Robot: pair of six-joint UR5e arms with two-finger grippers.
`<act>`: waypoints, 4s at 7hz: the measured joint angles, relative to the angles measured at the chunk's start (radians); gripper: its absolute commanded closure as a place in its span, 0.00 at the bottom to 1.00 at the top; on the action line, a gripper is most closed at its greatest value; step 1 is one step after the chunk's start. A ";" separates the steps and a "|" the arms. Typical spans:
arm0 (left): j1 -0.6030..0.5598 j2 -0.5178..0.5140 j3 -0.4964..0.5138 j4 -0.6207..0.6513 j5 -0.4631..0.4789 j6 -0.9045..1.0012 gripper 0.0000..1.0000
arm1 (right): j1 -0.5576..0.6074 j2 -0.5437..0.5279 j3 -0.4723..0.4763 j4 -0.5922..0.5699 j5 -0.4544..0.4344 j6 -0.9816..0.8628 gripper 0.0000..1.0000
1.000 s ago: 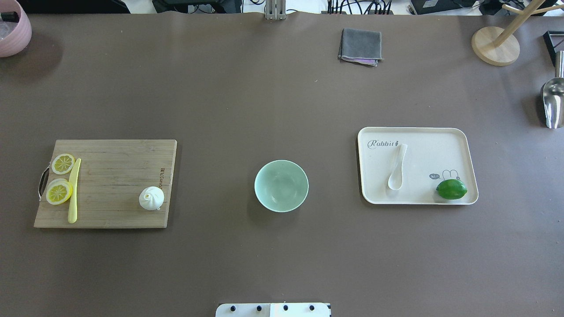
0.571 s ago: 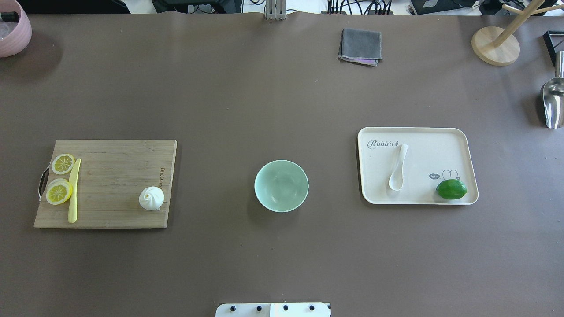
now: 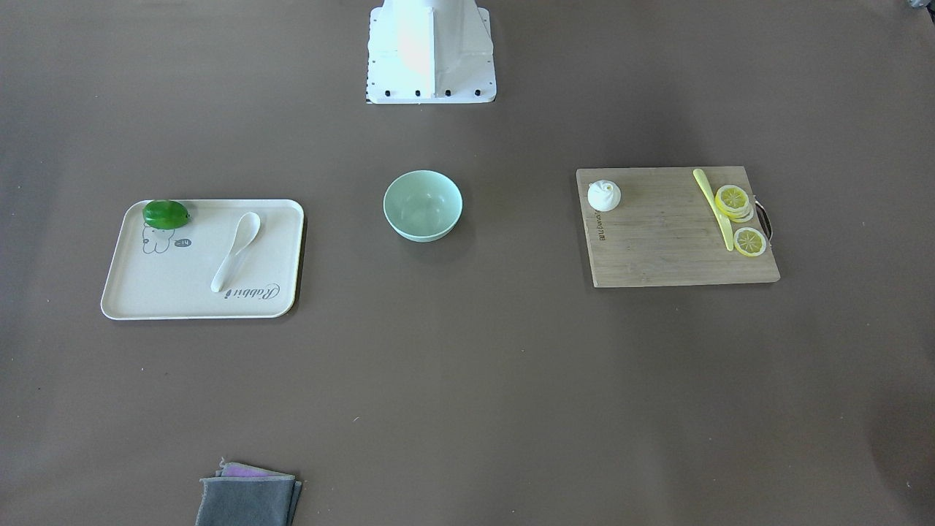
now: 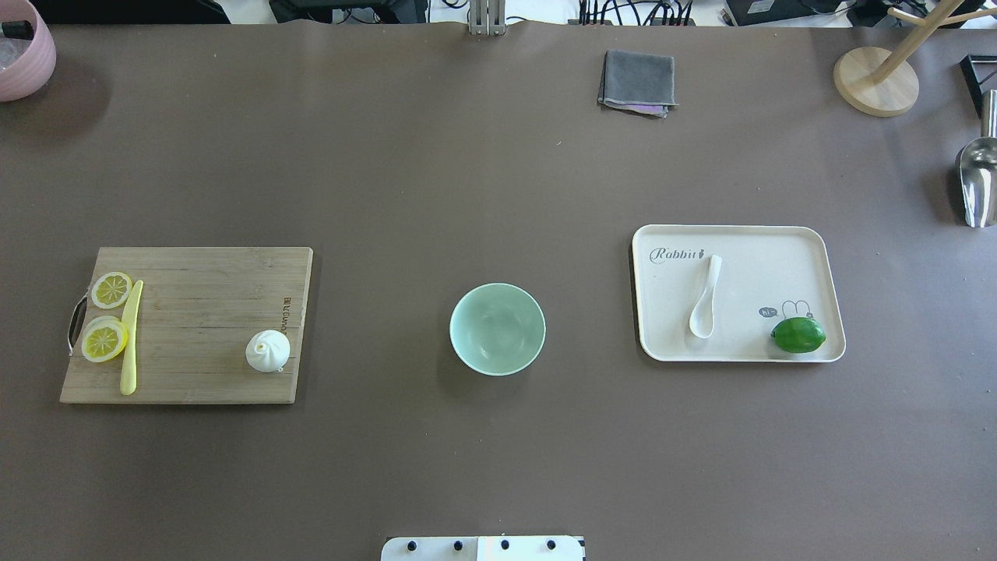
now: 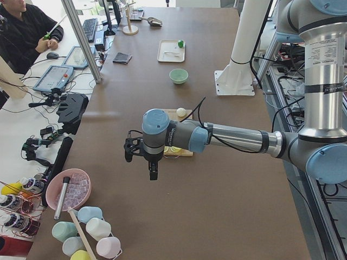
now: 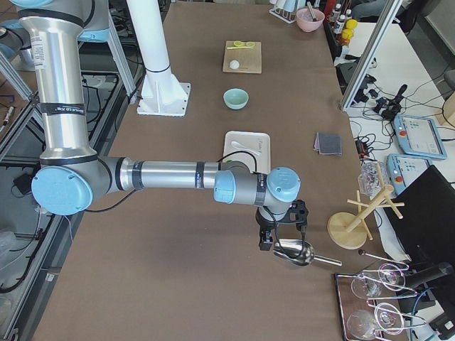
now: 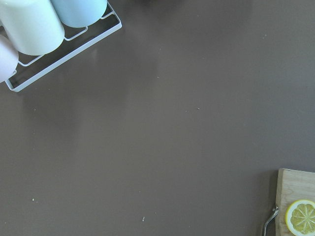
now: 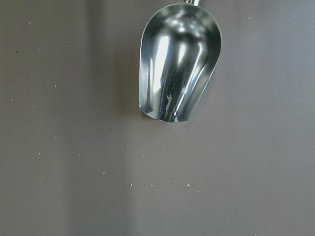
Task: Put spoon and bun in bowl
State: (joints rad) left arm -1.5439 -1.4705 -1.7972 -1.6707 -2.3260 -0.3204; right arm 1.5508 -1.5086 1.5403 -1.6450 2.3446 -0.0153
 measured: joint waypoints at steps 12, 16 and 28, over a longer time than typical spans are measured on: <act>0.011 -0.026 -0.047 -0.124 -0.002 -0.005 0.02 | -0.018 0.024 0.087 0.014 0.001 0.036 0.00; 0.053 -0.066 -0.049 -0.199 -0.078 -0.050 0.02 | -0.152 0.098 0.147 0.054 -0.005 0.140 0.00; 0.434 -0.269 -0.015 -0.442 -0.024 -0.363 0.02 | -0.702 0.189 0.164 0.380 -0.201 1.133 0.01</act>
State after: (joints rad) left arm -1.1096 -1.7390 -1.8123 -2.1124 -2.3495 -0.6830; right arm 0.8484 -1.3195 1.7040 -1.2653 2.1434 1.1173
